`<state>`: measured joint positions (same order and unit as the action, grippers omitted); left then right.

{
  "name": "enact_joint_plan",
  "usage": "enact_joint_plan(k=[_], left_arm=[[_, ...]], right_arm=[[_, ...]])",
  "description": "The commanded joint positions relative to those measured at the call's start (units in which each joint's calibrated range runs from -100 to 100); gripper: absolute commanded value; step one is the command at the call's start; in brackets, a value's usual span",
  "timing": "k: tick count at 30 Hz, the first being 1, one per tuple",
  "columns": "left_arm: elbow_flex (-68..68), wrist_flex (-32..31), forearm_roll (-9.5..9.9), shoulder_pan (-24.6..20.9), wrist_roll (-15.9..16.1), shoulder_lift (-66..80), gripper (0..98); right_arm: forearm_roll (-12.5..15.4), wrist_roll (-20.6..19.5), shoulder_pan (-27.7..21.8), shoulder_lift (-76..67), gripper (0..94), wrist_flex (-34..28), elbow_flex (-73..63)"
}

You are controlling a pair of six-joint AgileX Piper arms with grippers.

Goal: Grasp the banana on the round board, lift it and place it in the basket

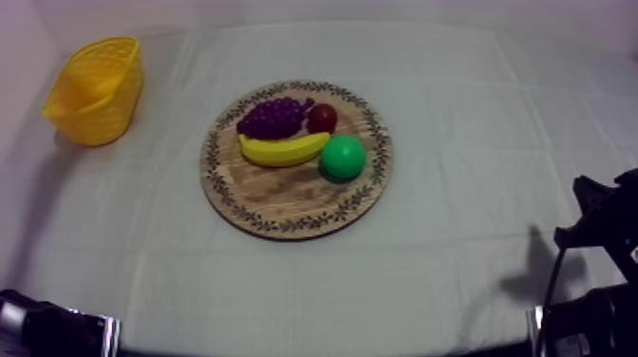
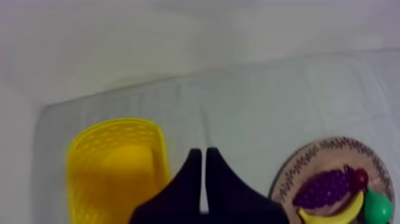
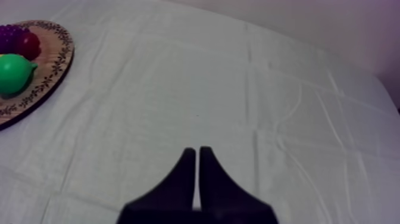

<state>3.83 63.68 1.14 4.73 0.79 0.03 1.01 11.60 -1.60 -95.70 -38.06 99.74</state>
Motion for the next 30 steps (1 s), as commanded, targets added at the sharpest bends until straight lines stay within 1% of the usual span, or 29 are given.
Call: enact_joint_plan(k=[1, 7, 16, 22, 27, 30], left_arm=[[0.56, 0.64, -0.96, 1.16, 0.60, -1.55, 0.1], [0.29, 1.29, -2.63, 5.48, 2.50, -2.95, 0.1], [-5.45, 1.97, -3.65, 12.89, 7.02, 0.27, 0.1], [-11.98, 2.76, -3.58, 17.46, 9.51, 4.87, 0.1], [-16.26, 2.41, -3.12, 19.98, 11.48, 6.73, 0.8], [-17.08, 2.61, -3.08, 21.12, 13.84, 5.89, 0.3]], right_arm=[[-0.01, 0.00, -0.01, 0.03, 0.4, -0.01, 0.04], [-0.01, 0.00, -0.01, 0.03, 0.4, -0.01, 0.04], [-0.01, 0.00, -0.01, 0.03, 0.4, -0.01, 0.04], [-0.01, 0.00, -0.01, 0.03, 0.4, -0.01, 0.04], [-0.01, 0.00, -0.01, 0.03, 0.4, -0.01, 0.04], [-0.01, 0.00, -0.01, 0.03, 0.4, -0.01, 0.04]])
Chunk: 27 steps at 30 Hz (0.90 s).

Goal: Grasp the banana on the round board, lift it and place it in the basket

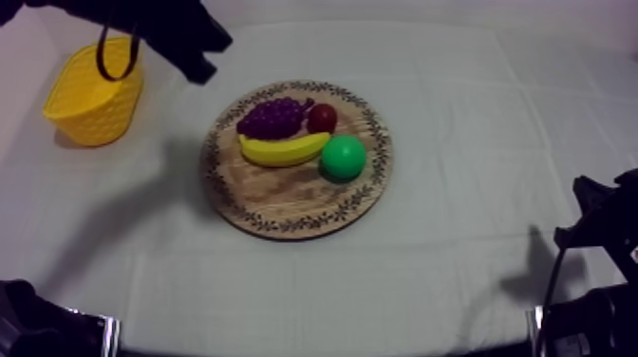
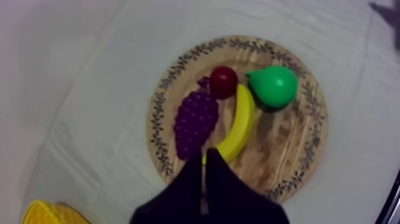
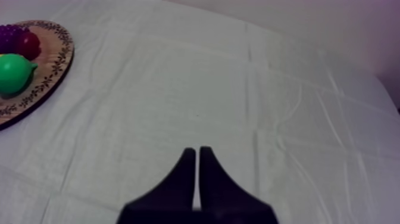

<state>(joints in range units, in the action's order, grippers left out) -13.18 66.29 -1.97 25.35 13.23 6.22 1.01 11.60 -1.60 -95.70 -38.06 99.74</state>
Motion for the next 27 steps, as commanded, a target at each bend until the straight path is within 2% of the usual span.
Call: enact_joint_plan(k=[1, 8, 19, 22, 27], left_arm=[[-0.21, 0.11, 0.27, 0.90, 2.15, -0.84, 0.3], [2.02, 1.34, 3.27, 2.55, 4.41, -6.22, 0.1], [9.47, 0.42, 4.04, 3.27, 5.98, -15.67, 0.2], [9.99, -0.38, 3.96, 3.32, 6.04, -16.66, 3.6], [11.17, 0.04, 4.65, 3.24, 4.84, -17.79, 14.9]], right_arm=[[-0.01, 0.00, -0.01, 0.03, 0.4, -0.01, 0.04], [-0.01, 0.00, -0.01, 0.03, 0.4, -0.01, 0.04], [-0.01, 0.02, -0.01, 0.03, 0.4, -0.01, 0.04], [-0.01, 0.01, -0.01, 0.03, 0.4, -0.01, 0.04], [-0.01, 0.00, -0.01, 0.03, 0.4, -0.01, 0.04]])
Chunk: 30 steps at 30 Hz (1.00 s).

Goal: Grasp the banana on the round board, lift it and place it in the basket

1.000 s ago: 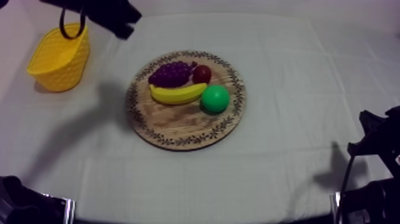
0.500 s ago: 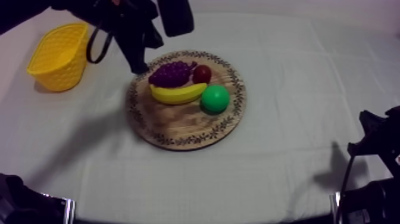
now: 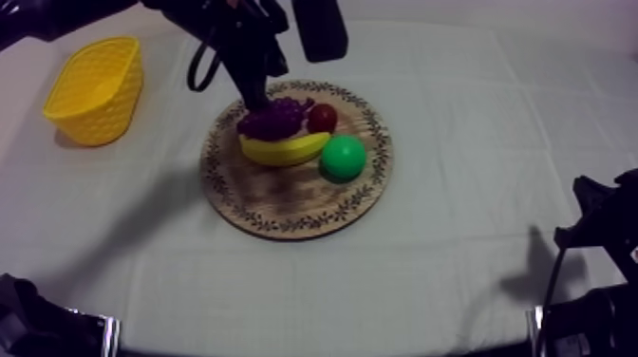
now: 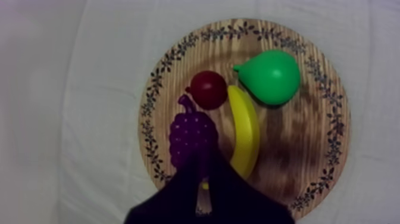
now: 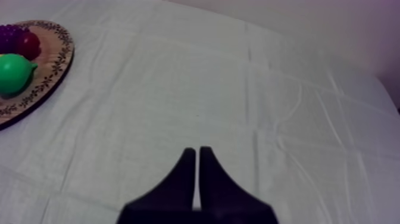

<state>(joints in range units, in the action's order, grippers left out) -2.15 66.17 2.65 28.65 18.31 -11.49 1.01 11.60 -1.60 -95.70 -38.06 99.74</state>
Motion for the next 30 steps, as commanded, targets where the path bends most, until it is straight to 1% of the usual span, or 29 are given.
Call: enact_joint_plan(k=[1, 4, 7, 10, 13, 18, 25, 30], left_arm=[[0.18, 0.20, 0.16, -0.09, -0.40, -0.24, 20.2], [0.03, 0.30, 0.53, -0.19, -0.70, -0.54, 35.0], [-0.21, 0.42, 0.74, -0.18, -0.81, -0.47, 46.2], [-0.89, 0.46, 0.82, -0.04, -0.63, 0.06, 53.9], [-1.88, 0.75, 0.87, 0.26, -0.05, 0.82, 59.4], [-3.24, 2.26, 0.66, 1.22, 1.46, 1.84, 63.3], [-4.05, 3.73, 0.03, 2.24, 3.18, 2.05, 61.7], [-5.60, 3.24, -0.36, 1.94, 3.90, 0.69, 61.1]], right_arm=[[-0.01, 0.00, -0.01, 0.03, 0.4, 0.00, 0.04], [-0.01, 0.00, -0.01, 0.03, 0.4, 0.00, 0.04], [-0.01, 0.00, -0.01, 0.03, 0.4, 0.00, 0.04], [-0.01, 0.00, -0.01, 0.03, 0.4, 0.00, 0.04], [-0.01, 0.00, -0.01, 0.03, 0.4, 0.00, 0.04], [-0.01, 0.01, -0.01, 0.03, 0.4, 0.00, 0.04], [-0.01, 0.00, -0.01, 0.03, 0.4, 0.00, 0.04], [-0.01, 0.00, -0.01, 0.03, 0.4, 0.00, 0.04]])
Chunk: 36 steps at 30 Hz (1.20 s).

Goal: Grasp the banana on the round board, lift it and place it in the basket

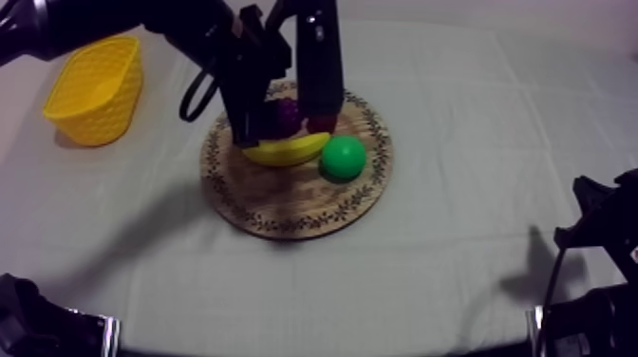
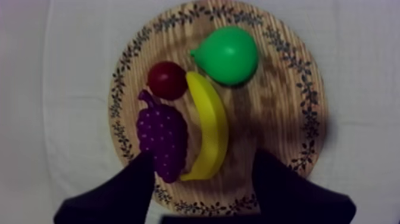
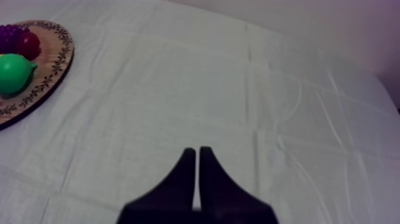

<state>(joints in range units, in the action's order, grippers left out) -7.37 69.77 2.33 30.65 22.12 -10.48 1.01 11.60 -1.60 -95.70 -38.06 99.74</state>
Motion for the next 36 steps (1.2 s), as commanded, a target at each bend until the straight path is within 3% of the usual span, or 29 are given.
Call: enact_joint_plan(k=[1, 18, 36], left_arm=[[-0.97, -0.90, -0.09, -0.17, 0.19, -0.74, 60.8], [-3.12, -6.37, -1.56, -0.45, 0.99, -10.70, 59.7], [6.50, -6.26, -2.87, -2.89, 1.77, -24.39, 59.9]], right_arm=[[-0.01, 0.00, -0.01, 0.03, 0.4, 0.00, 0.04], [-0.01, 0.00, -0.01, 0.03, 0.4, 0.00, 0.04], [-0.01, 0.00, -0.01, 0.03, 0.4, 0.00, 0.04]])
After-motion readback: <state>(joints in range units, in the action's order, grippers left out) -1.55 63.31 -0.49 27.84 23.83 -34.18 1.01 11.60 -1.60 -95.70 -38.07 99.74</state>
